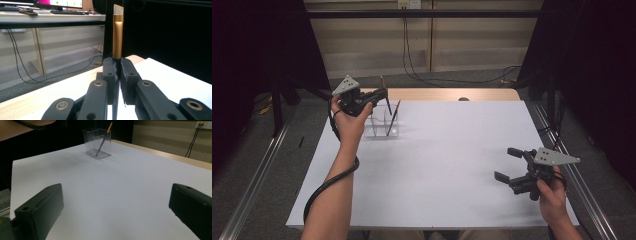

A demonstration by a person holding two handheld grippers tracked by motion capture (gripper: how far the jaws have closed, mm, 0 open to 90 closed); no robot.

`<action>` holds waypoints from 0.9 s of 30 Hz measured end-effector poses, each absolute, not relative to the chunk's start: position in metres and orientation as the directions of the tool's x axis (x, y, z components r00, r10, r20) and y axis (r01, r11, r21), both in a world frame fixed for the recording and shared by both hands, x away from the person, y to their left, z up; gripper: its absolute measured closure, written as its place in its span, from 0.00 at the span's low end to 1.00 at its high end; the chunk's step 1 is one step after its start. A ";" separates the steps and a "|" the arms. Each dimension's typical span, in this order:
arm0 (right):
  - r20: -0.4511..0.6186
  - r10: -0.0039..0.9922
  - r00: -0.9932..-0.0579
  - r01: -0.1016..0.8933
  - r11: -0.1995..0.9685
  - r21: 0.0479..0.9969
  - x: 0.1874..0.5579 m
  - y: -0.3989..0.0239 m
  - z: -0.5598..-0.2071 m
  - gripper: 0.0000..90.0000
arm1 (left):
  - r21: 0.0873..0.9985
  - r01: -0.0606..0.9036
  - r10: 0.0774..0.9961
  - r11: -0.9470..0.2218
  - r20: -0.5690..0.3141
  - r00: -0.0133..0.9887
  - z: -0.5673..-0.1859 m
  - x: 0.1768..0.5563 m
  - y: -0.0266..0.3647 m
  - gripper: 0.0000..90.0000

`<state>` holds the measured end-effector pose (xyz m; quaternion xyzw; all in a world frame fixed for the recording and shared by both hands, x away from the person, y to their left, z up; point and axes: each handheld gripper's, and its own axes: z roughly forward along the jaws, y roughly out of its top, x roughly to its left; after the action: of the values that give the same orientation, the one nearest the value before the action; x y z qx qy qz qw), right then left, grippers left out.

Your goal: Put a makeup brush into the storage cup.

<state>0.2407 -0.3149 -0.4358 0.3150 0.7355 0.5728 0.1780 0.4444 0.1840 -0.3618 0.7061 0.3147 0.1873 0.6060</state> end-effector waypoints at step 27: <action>0.100 0.666 -0.739 0.262 0.147 0.954 0.241 -0.316 -0.436 0.00 | 0.969 0.231 0.685 -0.093 -0.106 0.720 -0.380 0.450 0.177 0.93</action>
<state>0.2407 -0.3160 -0.4364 0.3149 0.7363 0.5722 0.1766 0.4505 0.1767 -0.3804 0.7139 0.3210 0.1919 0.5921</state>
